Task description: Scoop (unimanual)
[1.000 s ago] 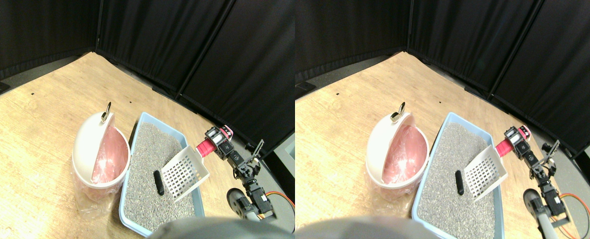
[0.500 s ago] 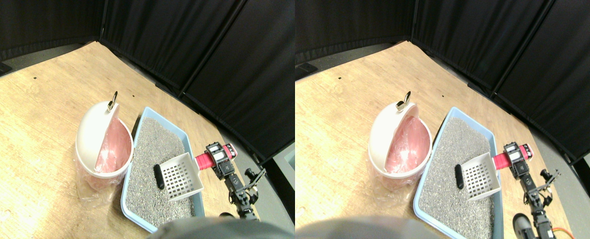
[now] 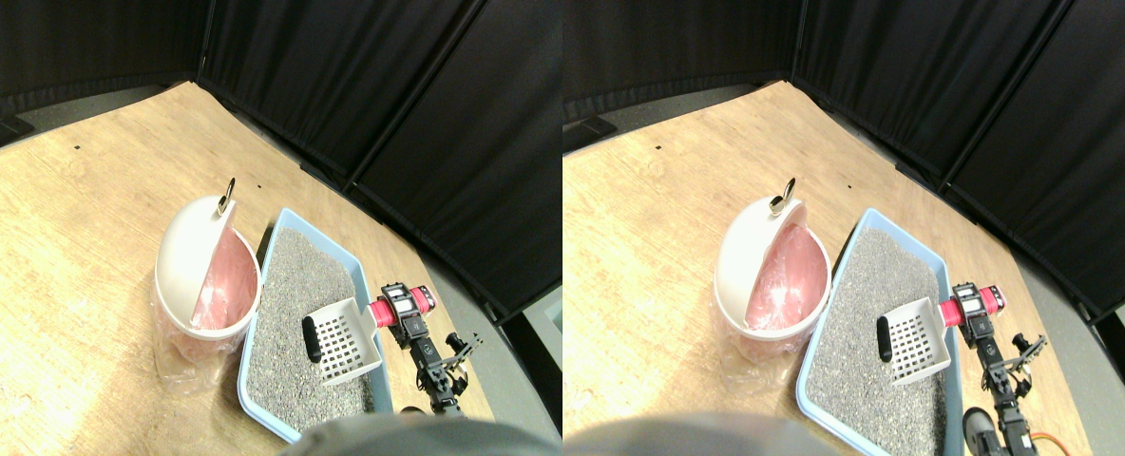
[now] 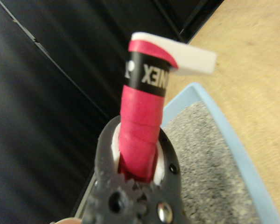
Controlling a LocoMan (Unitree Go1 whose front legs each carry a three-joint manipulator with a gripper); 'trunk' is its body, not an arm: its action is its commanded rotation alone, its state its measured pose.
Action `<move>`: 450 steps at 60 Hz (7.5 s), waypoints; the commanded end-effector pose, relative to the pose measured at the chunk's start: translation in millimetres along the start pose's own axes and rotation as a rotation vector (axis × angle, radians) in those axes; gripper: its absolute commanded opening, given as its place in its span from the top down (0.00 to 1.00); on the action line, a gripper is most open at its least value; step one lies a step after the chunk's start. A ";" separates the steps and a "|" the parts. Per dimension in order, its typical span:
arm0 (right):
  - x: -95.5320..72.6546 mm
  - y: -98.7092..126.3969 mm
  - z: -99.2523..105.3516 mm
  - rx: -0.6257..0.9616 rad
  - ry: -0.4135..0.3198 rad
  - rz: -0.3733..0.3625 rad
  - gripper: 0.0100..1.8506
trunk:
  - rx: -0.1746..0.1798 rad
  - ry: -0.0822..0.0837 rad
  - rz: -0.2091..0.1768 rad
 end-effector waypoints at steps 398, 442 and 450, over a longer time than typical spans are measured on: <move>67.1 16.4 129.5 0.166 -0.107 0.046 0.97 | -0.108 -0.084 0.163; 2.8 -59.7 46.2 0.402 -0.167 -0.262 0.97 | 0.115 -0.015 -0.070; -10.7 -62.5 33.4 0.401 -0.160 -0.279 0.97 | 0.135 -0.005 -0.093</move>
